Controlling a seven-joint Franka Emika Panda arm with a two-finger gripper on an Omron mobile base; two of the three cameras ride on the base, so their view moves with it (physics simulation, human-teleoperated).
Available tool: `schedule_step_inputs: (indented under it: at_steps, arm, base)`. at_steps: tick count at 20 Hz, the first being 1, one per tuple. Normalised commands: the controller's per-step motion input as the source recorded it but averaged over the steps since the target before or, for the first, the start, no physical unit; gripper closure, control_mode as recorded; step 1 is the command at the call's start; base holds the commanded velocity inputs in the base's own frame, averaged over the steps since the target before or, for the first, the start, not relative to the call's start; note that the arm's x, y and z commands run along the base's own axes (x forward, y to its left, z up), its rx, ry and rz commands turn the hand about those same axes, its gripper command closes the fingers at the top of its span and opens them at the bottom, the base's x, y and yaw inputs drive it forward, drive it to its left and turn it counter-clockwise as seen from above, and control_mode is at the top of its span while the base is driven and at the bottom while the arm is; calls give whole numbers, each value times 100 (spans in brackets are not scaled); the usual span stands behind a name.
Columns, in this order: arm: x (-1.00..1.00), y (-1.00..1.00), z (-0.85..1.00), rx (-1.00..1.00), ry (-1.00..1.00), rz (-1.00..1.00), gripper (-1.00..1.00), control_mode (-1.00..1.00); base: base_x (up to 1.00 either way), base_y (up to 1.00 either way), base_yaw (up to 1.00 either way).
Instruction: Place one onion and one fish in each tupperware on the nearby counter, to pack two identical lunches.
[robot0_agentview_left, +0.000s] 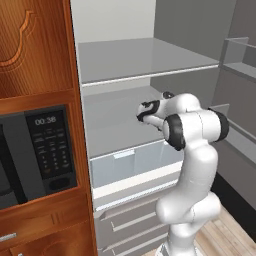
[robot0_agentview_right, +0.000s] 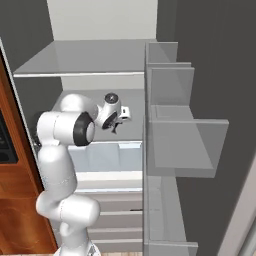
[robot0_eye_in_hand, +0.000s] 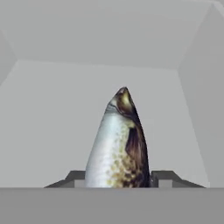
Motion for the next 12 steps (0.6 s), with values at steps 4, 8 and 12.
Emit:
schedule_step_inputs:
  at_steps: [4, 8, 12]
  arm:
    - [-100, 0, 15, 0, 2, 4, 100, -100]
    - [-100, -1, 48, 0, 6, 5, 100, -100]
    - [-100, -2, 70, 0, 15, 3, 100, -100]
  base:
    - [0, 0, 0]
    - [0, 0, 0]
    - [0, 0, 0]
